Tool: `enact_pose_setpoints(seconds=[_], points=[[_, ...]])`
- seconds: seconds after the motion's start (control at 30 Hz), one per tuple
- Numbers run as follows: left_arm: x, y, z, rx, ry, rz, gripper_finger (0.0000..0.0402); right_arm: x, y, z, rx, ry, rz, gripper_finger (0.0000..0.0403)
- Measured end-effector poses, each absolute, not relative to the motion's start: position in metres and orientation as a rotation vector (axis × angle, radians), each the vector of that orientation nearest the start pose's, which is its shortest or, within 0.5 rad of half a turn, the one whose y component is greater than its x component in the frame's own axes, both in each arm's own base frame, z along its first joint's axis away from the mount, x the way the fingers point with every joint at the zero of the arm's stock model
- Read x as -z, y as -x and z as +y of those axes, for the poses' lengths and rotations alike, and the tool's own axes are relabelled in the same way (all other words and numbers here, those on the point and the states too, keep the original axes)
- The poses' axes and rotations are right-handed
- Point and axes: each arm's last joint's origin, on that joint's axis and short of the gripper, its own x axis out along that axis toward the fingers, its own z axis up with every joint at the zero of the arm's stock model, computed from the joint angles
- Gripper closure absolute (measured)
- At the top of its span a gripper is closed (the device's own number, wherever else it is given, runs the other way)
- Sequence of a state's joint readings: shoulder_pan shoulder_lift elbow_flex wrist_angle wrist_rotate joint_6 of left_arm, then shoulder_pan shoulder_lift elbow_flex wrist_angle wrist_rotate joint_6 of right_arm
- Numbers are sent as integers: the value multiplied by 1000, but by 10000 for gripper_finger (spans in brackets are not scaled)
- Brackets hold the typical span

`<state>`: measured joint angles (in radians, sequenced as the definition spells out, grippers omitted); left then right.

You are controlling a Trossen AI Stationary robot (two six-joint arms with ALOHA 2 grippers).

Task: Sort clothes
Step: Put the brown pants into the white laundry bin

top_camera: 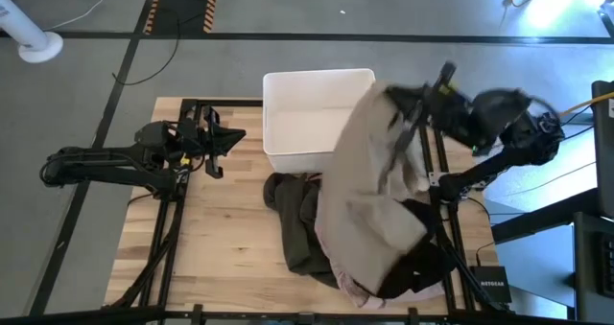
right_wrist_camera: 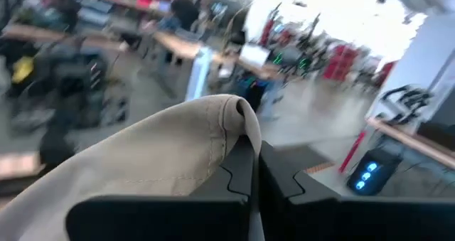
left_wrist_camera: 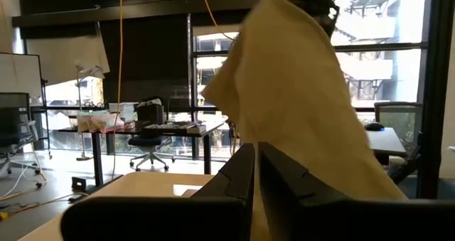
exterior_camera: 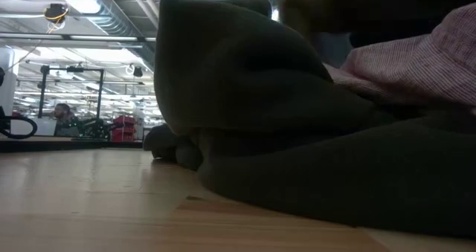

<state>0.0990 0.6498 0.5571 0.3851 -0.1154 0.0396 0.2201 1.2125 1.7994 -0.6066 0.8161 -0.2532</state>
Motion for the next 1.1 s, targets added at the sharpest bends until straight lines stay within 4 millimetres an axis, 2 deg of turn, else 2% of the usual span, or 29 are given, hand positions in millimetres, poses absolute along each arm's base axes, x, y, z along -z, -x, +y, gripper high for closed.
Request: enact_pose_setpoints(seconds=[0.27,0.5,0.7,0.93,1.0,1.1], points=[[-328,-151,18,-221,-50,-289,386,-569,-188,-19,691,302,-210,392],[-329,-151,18,-221,-49,-291,386,-585,-202,-49,785,296,-479,390],[-329,-150,18,-220,-49,-295,386,-582,-227,-76,873,318,-614,389],[-330,-150,18,-223,-68,-306,386,-575,-244,-102,908,313,-700,380],[-330,-150,18,-225,-80,-304,386,-569,-253,-108,895,311,-662,380],[-330,-150,18,-226,-82,-304,386,-552,-271,-119,889,323,-494,384]])
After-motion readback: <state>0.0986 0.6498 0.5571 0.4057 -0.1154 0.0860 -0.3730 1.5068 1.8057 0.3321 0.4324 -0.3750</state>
